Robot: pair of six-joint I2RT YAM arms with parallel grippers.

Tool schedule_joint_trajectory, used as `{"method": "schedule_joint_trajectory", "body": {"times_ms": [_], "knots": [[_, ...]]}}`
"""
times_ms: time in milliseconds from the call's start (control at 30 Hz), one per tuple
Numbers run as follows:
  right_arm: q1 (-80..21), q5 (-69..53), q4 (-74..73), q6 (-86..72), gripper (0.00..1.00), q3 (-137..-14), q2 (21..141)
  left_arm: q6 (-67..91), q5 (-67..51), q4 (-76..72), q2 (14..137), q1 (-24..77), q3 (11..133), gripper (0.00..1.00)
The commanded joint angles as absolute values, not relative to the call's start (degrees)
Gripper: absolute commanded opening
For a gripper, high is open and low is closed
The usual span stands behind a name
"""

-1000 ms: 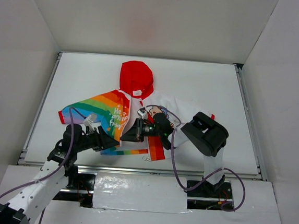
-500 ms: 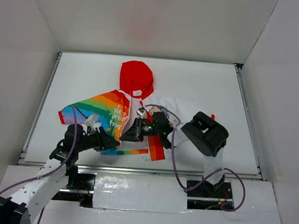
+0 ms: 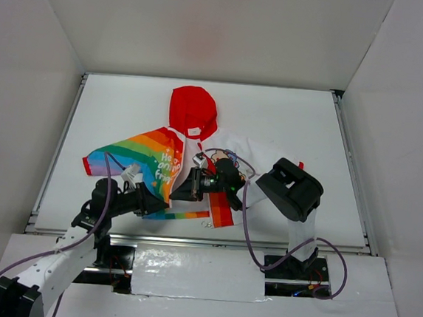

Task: Zip up the jacket

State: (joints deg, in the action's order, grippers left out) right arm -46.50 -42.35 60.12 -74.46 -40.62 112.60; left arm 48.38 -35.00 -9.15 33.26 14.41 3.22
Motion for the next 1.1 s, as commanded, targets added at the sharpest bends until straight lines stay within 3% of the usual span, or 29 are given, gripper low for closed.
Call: {"method": "schedule_joint_trajectory", "body": {"times_ms": [0, 167, 233, 367, 533, 600, 633, 833, 967, 1000, 1067], "knots": [[-47.0, -43.3, 60.2, -73.6, 0.0, -42.5, 110.0, 48.5, -36.9, -13.8, 33.4, 14.6, 2.8, 0.3], [-47.1, -43.2, 59.2, -73.2, 0.0, -42.6, 110.1, 49.3, -37.4, -15.9, 33.4, 14.6, 2.2, 0.19], [-47.1, -43.0, 57.7, -72.4, 0.0, -42.8, 110.2, 49.7, -38.0, -16.6, 33.3, 14.6, 2.1, 0.06], [-47.1, -42.0, 53.8, -70.5, 0.0, -43.2, 110.0, 50.2, -38.5, -17.7, 33.1, 14.6, 2.0, 0.0], [-47.3, -41.9, 52.3, -69.6, 0.0, -43.7, 110.0, 50.8, -39.0, -18.5, 33.0, 14.6, 1.8, 0.0], [-47.2, -42.0, 53.6, -70.0, 0.15, -43.1, 110.0, 50.8, -38.8, -18.1, 32.8, 14.6, 1.9, 0.0], [-47.4, -42.2, 54.7, -70.4, 0.32, -42.8, 110.1, 50.7, -38.5, -17.8, 32.7, 14.6, 2.0, 0.0], [-47.4, -43.2, 60.4, -73.0, 0.37, -41.5, 110.7, 50.0, -37.2, -15.6, 31.9, 14.7, 2.1, 0.0], [-47.6, -43.9, 62.6, -74.3, 0.31, -41.2, 110.7, 49.8, -36.8, -15.6, 32.4, 14.6, 2.0, 0.0], [-47.7, -43.9, 62.8, -74.4, 0.22, -41.1, 110.7, 49.8, -36.7, -15.6, 32.6, 14.6, 2.0, 0.0], [-47.8, -44.2, 63.3, -74.7, 0.14, -41.1, 110.7, 49.7, -36.2, -15.5, 32.8, 14.6, 2.0, 0.0]]}}
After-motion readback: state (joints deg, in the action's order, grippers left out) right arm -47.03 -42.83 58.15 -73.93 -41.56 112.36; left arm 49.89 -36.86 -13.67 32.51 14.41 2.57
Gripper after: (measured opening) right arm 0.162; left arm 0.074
